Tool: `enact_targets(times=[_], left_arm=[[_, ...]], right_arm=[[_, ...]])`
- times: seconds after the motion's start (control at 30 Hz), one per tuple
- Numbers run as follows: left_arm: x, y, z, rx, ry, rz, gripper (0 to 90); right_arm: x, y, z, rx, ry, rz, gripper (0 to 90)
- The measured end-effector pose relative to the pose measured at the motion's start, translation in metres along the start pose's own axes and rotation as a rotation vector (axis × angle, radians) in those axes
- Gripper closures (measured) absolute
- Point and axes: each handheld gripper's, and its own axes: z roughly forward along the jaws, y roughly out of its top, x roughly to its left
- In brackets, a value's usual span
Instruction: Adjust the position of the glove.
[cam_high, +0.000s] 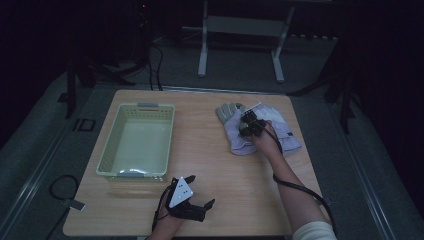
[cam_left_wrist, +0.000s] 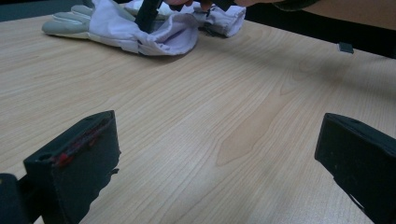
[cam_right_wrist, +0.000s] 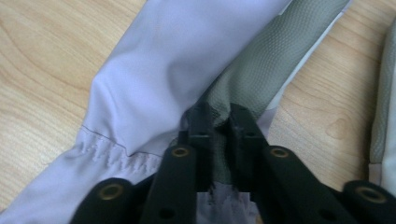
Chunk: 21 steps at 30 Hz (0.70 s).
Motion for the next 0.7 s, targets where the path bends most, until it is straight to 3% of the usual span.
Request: enact_targets(times=[0.2, 0.7], left_arm=[[0.0, 0.0, 0.0, 0.0, 0.0, -0.001, 0.0], [-0.001, 0.0, 0.0, 0.002, 0.011, 0.005, 0.0]], right_arm=[[0.005, 0.002, -0.013, -0.048, -0.012, 0.097, 86.6], [0.022, -0.006, -0.072, -0.152, 0.009, 0.208, 87.0]])
